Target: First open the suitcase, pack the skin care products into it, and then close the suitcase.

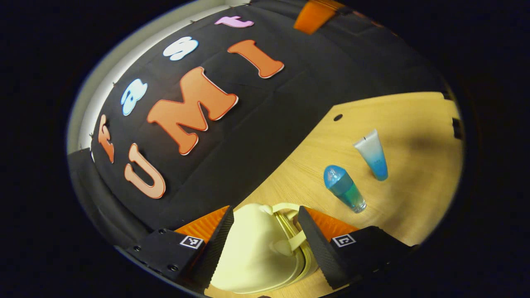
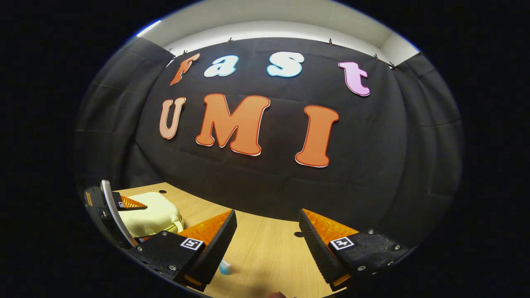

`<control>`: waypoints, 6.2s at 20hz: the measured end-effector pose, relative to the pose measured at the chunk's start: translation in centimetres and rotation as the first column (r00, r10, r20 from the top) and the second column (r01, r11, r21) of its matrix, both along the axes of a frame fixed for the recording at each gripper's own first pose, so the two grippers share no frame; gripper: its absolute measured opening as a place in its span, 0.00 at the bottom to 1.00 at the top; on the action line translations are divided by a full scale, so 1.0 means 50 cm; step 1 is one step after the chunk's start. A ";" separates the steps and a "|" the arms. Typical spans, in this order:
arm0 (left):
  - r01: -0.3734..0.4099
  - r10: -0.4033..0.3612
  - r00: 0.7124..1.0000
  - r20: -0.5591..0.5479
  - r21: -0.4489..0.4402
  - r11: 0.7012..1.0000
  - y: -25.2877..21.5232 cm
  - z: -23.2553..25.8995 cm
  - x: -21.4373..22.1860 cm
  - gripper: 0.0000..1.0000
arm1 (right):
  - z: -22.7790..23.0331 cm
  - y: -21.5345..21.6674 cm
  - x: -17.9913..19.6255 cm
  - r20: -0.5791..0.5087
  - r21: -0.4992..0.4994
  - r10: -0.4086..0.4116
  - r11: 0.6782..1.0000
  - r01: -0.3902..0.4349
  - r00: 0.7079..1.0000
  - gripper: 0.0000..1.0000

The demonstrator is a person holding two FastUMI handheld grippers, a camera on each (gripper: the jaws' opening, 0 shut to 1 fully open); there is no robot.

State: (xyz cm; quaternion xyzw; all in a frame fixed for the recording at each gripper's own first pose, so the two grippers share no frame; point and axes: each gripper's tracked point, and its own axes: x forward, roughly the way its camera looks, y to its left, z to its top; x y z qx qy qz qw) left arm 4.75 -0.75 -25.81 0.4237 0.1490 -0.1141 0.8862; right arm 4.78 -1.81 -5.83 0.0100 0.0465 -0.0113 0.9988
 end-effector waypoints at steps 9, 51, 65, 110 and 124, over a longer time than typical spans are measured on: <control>0.090 -0.077 0.995 -0.069 0.200 0.976 -0.017 -0.097 -0.015 0.87 | -0.020 -0.039 -0.004 -0.010 -0.006 -0.016 1.000 0.016 1.000 0.95; -0.439 0.498 0.867 -0.027 -0.516 0.736 0.637 0.291 0.106 0.00 | 0.046 0.242 0.156 -0.007 -0.039 0.090 0.995 -0.090 0.996 0.95; -0.611 0.597 0.769 -0.228 -0.534 0.584 1.038 0.084 0.107 0.00 | 0.065 0.451 0.189 -0.064 -0.119 0.104 0.987 -0.111 0.993 0.95; -0.260 0.226 0.965 -0.134 -0.617 0.743 0.156 0.037 0.071 0.99 | -0.233 0.176 -0.039 -0.271 0.000 0.112 0.993 -0.116 0.956 0.96; -0.119 -0.022 0.981 -0.195 -0.681 0.722 -0.130 -0.125 0.030 0.99 | -0.385 0.181 -0.011 -0.283 0.048 0.142 0.990 -0.134 0.949 0.96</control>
